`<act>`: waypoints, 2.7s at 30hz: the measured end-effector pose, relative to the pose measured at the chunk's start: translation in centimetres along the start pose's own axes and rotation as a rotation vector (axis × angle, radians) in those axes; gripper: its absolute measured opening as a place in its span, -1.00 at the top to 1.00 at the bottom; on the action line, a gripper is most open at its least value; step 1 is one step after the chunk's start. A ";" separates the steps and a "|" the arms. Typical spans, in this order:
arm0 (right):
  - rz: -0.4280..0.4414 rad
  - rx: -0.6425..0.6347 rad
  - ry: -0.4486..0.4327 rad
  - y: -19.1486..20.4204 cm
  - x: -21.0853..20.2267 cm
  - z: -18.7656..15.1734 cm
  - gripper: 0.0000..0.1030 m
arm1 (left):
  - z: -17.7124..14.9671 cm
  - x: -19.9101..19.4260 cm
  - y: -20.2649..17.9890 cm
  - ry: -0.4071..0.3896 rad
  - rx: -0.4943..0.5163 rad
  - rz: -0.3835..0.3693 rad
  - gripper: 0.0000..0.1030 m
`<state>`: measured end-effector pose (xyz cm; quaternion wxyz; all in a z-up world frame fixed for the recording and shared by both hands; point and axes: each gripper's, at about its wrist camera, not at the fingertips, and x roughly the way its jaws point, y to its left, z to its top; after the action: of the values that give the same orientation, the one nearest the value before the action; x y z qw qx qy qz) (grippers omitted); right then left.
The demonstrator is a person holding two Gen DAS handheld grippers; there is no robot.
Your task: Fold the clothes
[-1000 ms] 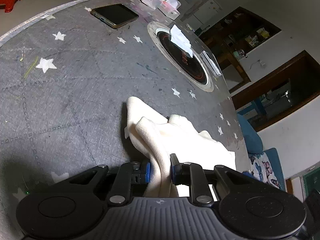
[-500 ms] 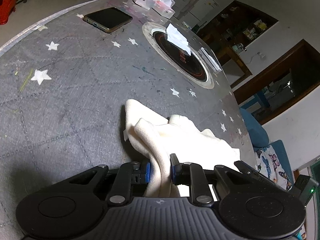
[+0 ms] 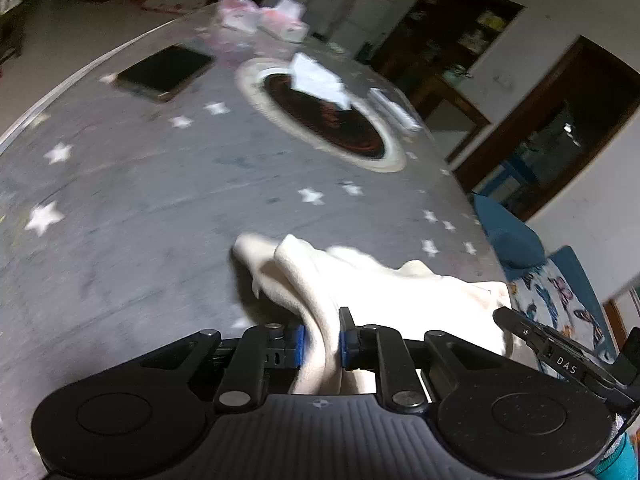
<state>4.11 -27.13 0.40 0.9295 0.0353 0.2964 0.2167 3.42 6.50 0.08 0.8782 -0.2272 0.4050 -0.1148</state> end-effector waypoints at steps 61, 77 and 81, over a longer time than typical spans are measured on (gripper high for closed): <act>-0.272 -0.015 0.039 -10.5 0.6 1.0 0.73 | 2.1 11.4 -13.4 0.015 0.283 0.043 0.50; -0.265 -0.019 0.063 -10.1 3.6 0.6 0.69 | 1.7 16.8 -17.9 0.077 0.384 -0.018 0.57; -0.270 -0.034 0.063 -10.0 3.8 0.7 0.68 | 1.6 17.3 -17.8 0.076 0.387 -0.010 0.57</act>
<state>11.11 -34.46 -3.05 0.9409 -0.0276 0.3236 0.0956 15.49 -15.12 -1.65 0.8890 -0.0518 0.4071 -0.2032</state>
